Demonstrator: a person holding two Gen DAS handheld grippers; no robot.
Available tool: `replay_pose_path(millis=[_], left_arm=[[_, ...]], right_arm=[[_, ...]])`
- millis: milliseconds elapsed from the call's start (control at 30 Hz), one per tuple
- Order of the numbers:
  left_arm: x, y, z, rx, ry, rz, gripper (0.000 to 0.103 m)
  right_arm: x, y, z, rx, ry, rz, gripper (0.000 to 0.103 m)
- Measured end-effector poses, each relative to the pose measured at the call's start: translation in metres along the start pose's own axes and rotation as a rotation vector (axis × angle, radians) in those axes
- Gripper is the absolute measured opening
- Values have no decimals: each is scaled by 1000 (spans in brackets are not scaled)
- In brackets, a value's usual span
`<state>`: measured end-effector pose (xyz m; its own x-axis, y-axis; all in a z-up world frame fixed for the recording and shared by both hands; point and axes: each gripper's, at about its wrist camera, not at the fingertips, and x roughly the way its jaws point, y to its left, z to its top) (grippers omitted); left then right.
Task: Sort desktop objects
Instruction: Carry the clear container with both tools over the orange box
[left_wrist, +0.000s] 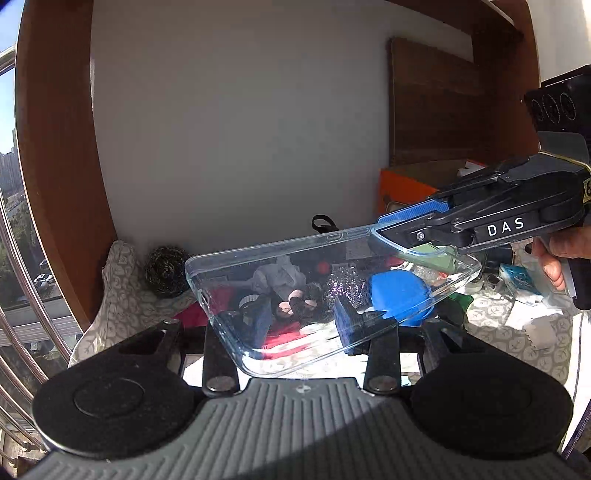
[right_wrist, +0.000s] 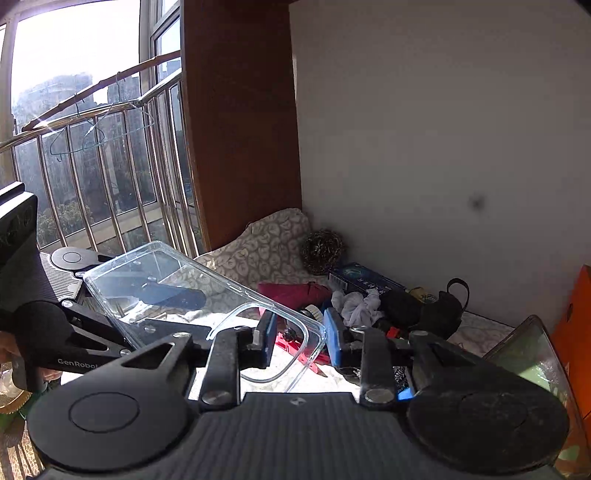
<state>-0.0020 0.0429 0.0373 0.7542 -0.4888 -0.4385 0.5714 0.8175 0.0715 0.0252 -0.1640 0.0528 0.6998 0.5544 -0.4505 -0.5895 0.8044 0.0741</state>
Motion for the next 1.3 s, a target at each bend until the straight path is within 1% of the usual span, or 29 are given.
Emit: replay_pose_path(millis=[167,233,333,400,500,600,733,867,1000,1033,1067,1200,1300], left_arm=[[18,-28,22,37,-60,-58,37],[24,-37,28,30,-92,-80,37],[34,-49,35,26,-112,-132,37],[42,-58,39,38,-112,-147,34],[57,-68,53,48,-119,-176,34],[74,-80,76,48,-133,-220,34],[103,-105,106,78,-153,-271,34],[147,-138,134,110,-149,-310,34],[190,-170,151,129,-118,-317,34],[197,-176,154,133,-114,-315,34],[209,-184,157,138,-100,-310,34],[241,-208,164,159,-53,-256,34],[250,-216,164,165,-40,-208,33]], right_arm=[[-35,-27,2,8,-29,-85,27],[-44,-37,1,21,-32,-106,27],[-56,-52,-5,33,-26,-149,27],[-63,-63,-10,53,-26,-170,27],[-73,-77,-15,64,-29,-208,27],[-83,-95,-16,78,-37,-253,27],[-106,-130,-14,102,-58,-333,27],[-123,-173,-11,125,-54,-421,27],[-128,-210,-14,142,-31,-484,27],[-115,-225,-20,149,-31,-496,27],[-127,-234,-19,163,-8,-507,27],[-113,-263,-29,203,32,-533,27],[-107,-274,-37,231,39,-548,27]])
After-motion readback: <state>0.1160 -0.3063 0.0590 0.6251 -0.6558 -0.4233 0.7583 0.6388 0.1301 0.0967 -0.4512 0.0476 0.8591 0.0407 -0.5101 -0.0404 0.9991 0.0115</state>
